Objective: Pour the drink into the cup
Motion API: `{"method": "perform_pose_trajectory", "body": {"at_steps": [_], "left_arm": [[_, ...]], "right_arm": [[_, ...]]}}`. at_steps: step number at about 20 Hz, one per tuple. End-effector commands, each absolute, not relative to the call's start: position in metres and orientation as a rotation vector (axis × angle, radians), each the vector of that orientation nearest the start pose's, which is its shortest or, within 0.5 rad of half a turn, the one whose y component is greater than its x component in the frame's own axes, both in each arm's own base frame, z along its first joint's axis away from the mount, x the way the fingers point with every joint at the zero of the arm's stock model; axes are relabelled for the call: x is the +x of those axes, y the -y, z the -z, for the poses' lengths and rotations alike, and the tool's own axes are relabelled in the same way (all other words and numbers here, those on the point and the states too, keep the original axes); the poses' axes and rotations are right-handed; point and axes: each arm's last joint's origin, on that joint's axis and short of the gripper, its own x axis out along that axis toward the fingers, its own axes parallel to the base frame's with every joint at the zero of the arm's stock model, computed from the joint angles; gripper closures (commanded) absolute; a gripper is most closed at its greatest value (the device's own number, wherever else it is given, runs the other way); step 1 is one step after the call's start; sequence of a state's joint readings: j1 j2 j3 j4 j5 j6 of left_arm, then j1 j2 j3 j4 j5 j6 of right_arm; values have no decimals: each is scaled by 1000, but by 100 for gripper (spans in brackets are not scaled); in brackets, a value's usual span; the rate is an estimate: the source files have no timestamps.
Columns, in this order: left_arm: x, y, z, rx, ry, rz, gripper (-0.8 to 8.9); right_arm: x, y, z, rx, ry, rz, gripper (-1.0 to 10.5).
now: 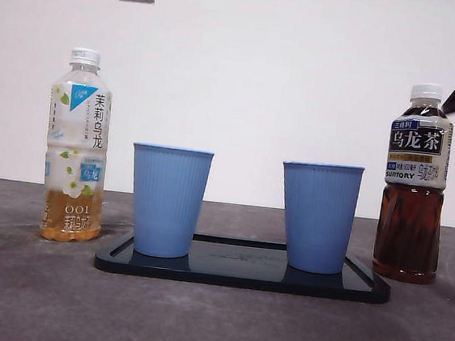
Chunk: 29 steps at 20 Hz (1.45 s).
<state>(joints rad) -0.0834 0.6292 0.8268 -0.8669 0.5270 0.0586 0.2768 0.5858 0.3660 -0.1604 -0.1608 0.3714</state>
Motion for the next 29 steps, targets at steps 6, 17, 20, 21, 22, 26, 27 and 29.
{"method": "perform_pose_trajectory", "body": {"at_steps": [6,17,20,21,22,26,27,29], "left_arm": [[107,24,-316,-82,-605,616,368],[107,24,-316,-82,-607,615,368],[107,24,-316,-83,-608,615,368],[107,24,-316,-83,-608,615,368],[107,24,-316,-83,-607,615,368],[107,24,-316,-83,-607,615,368],[107,24,-316,-83,-607,615,368],[107,24,-316,-83,-606,615,368]], "right_arm": [[165,-61,-188,225,-435,-280,514],[212,-65,-152,203,-387,-203,514],[220,-63,-144,209,-367,-189,515],[222,-62,-142,211,-357,-185,514],[224,-62,-140,214,-348,-182,515],[231,-61,-132,219,-319,-176,516],[232,-61,-131,213,-309,-178,518],[235,-61,-129,206,-288,-178,540]]}}
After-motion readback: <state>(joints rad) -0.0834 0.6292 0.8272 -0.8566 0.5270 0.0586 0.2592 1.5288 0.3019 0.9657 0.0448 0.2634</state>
